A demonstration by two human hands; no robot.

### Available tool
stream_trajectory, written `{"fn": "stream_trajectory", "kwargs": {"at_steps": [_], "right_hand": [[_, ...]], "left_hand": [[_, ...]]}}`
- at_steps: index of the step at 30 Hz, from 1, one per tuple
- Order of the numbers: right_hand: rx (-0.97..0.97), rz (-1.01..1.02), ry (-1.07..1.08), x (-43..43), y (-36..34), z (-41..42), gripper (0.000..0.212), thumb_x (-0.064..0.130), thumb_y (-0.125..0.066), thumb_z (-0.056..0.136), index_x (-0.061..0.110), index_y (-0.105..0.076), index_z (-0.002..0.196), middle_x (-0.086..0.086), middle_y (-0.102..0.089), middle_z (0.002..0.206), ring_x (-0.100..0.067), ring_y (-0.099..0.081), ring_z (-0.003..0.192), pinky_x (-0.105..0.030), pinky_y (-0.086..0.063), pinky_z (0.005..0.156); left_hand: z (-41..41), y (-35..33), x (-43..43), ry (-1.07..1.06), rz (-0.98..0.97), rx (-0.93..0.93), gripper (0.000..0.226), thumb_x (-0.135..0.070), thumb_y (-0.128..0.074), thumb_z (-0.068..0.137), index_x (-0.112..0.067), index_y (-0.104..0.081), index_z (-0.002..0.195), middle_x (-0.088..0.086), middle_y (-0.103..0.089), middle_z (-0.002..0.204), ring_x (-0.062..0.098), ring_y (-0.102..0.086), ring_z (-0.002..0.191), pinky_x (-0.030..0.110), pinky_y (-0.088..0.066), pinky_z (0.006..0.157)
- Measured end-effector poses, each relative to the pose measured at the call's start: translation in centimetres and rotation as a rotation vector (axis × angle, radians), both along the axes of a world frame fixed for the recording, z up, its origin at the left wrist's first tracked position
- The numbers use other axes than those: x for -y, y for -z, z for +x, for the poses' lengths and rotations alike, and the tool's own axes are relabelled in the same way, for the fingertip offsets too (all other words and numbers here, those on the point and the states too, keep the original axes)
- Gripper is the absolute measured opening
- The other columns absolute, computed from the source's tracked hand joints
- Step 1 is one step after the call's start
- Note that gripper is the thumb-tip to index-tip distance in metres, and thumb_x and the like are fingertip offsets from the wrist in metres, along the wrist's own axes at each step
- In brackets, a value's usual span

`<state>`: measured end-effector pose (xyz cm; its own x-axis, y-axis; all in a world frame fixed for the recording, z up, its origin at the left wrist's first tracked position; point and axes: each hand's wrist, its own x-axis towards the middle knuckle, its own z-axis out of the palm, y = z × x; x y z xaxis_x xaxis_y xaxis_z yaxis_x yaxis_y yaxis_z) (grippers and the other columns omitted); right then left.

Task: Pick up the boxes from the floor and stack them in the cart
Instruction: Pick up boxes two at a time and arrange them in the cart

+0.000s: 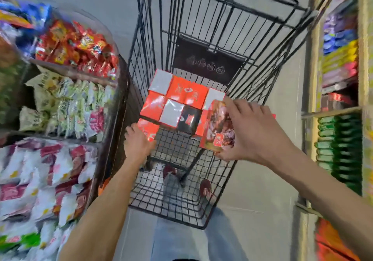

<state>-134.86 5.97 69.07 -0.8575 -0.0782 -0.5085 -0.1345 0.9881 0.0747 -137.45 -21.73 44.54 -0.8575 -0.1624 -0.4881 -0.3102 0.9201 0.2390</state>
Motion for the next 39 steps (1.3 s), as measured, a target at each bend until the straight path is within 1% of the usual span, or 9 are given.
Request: {"fn": "stream_trajectory", "kwargs": {"at_steps": [4, 10, 20, 25, 28, 31, 33, 36, 39], "right_hand": [[0.034, 0.013, -0.014, 0.6, 0.8, -1.2, 0.135, 0.087, -0.06, 0.052, 0.015, -0.008, 0.154, -0.007, -0.033, 0.145, -0.029, -0.038, 0.128, -0.043, -0.03, 0.109], [0.075, 0.027, -0.049, 1.3, 1.9, -1.3, 0.135, 0.087, -0.057, 0.051, 0.014, -0.009, 0.154, -0.007, -0.035, 0.145, -0.029, -0.039, 0.127, -0.043, -0.032, 0.107], [0.105, 0.004, -0.05, 2.0, 3.3, -0.1, 0.134, 0.083, -0.063, 0.049, 0.013, -0.016, 0.153, -0.006, -0.039, 0.143, -0.029, -0.042, 0.124, -0.042, -0.034, 0.104], [0.098, -0.038, -0.01, 2.1, 3.4, -0.1, 0.132, 0.083, -0.062, 0.051, 0.015, -0.014, 0.153, -0.005, -0.036, 0.146, -0.028, -0.04, 0.127, -0.042, -0.031, 0.107], [0.073, -0.057, 0.022, 2.1, 3.1, 0.2, 0.131, 0.082, -0.064, 0.05, 0.014, -0.016, 0.152, -0.006, -0.038, 0.145, -0.028, -0.041, 0.126, -0.042, -0.032, 0.106], [0.043, -0.096, 0.04, 2.5, 2.7, 0.7, 0.129, 0.078, -0.066, 0.051, 0.014, -0.017, 0.151, -0.006, -0.036, 0.145, -0.028, -0.039, 0.127, -0.041, -0.031, 0.108], [0.018, -0.121, 0.032, 3.3, 2.7, 1.0, 0.128, 0.079, -0.065, 0.051, 0.013, -0.018, 0.151, -0.006, -0.036, 0.145, -0.028, -0.039, 0.128, -0.041, -0.03, 0.108], [-0.009, -0.169, 0.025, 4.7, 3.2, 1.6, 0.129, 0.082, -0.06, 0.051, 0.013, -0.018, 0.151, -0.005, -0.036, 0.145, -0.026, -0.039, 0.127, -0.04, -0.032, 0.107], [-0.031, -0.216, 0.049, 5.4, 3.5, 2.1, 0.13, 0.081, -0.062, 0.052, 0.013, -0.016, 0.153, -0.004, -0.033, 0.149, -0.025, -0.034, 0.132, -0.04, -0.028, 0.11]], "left_hand": [[-0.8, 2.6, 0.3, -0.014, 0.018, 0.015, 0.074, -0.045, -0.077, 0.072, -0.002, -0.039, 0.12, 0.019, -0.048, 0.119, 0.043, -0.051, 0.11, 0.053, -0.05, 0.08], [-1.2, 3.9, -0.5, -0.022, -0.043, -0.017, 0.082, -0.044, -0.085, 0.066, 0.0, -0.043, 0.121, 0.02, -0.052, 0.114, 0.04, -0.056, 0.104, 0.052, -0.054, 0.074], [-1.2, 4.9, -0.9, 0.046, -0.126, 0.023, 0.109, -0.05, -0.073, 0.079, 0.007, -0.014, 0.151, 0.021, -0.042, 0.138, 0.037, -0.045, 0.125, 0.052, -0.045, 0.094], [-1.8, 2.9, 0.8, 0.117, -0.091, 0.042, 0.092, -0.044, -0.063, 0.089, 0.005, -0.015, 0.151, 0.023, -0.035, 0.145, 0.041, -0.04, 0.13, 0.054, -0.043, 0.096], [-2.2, 0.4, 2.2, 0.136, 0.077, 0.024, 0.064, -0.05, -0.053, 0.093, -0.007, -0.042, 0.139, 0.019, -0.052, 0.129, 0.04, -0.053, 0.117, 0.052, -0.048, 0.088], [-2.3, -4.2, 1.8, 0.097, 0.41, 0.006, 0.038, -0.042, -0.054, 0.096, -0.014, -0.062, 0.12, 0.006, -0.069, 0.109, 0.027, -0.065, 0.102, 0.038, -0.052, 0.085], [-2.0, -8.8, 0.1, 0.051, 0.697, 0.152, 0.031, -0.038, -0.059, 0.095, -0.018, -0.065, 0.118, -0.004, -0.069, 0.108, 0.017, -0.065, 0.106, 0.031, -0.051, 0.09], [-1.3, -13.6, -2.5, 0.07, 0.926, 0.472, 0.069, -0.065, -0.065, 0.078, -0.021, -0.056, 0.13, -0.009, -0.065, 0.12, 0.007, -0.063, 0.11, 0.032, -0.052, 0.095], [-1.0, -14.6, -3.0, 0.055, 0.911, 0.519, 0.097, -0.077, -0.073, 0.059, -0.023, -0.048, 0.136, -0.007, -0.064, 0.122, 0.009, -0.063, 0.111, 0.037, -0.052, 0.097]]}}
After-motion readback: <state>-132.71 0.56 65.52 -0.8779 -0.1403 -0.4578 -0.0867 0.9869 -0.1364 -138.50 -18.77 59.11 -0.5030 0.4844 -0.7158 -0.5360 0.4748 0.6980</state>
